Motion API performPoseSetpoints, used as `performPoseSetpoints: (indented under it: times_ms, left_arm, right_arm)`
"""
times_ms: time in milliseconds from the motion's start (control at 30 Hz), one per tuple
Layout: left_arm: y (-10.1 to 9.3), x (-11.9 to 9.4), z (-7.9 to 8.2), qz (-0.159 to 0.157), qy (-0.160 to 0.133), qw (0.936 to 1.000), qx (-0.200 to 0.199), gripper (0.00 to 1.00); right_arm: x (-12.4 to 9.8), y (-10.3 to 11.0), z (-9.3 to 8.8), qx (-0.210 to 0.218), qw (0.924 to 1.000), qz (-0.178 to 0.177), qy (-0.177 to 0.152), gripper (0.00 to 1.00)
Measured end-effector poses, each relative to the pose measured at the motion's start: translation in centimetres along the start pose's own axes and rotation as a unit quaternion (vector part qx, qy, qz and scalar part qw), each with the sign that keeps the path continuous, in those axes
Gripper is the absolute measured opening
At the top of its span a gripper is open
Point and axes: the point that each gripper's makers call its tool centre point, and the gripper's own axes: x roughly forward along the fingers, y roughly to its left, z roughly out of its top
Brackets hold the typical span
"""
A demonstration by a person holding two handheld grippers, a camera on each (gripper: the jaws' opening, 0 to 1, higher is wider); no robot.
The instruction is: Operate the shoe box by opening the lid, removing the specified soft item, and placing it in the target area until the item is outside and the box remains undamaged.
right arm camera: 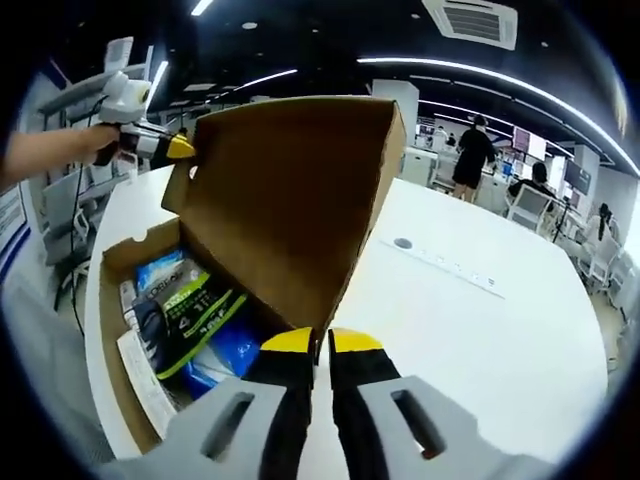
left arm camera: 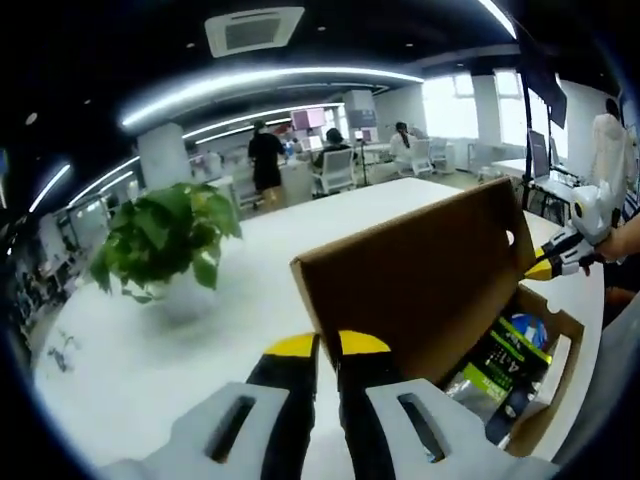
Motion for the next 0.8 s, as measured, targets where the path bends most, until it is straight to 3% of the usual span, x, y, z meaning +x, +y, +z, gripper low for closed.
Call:
performPoseSetpoints:
  times_ms: [167,800]
  left_arm:
    - [0.3,0.7,-0.1,-0.002,0.003,1.0000,-0.004,0.03]
    - [0.8,3.6,-1.1,-0.001,0.020,0.9997,-0.011,0.06]
  right_arm:
    - [0.3,-0.2,-0.1,0.021,0.9998,-0.007,0.001,0.02]
    - [0.7,-0.6,-0.1,0.020,0.9997,-0.012,0.009,0.00]
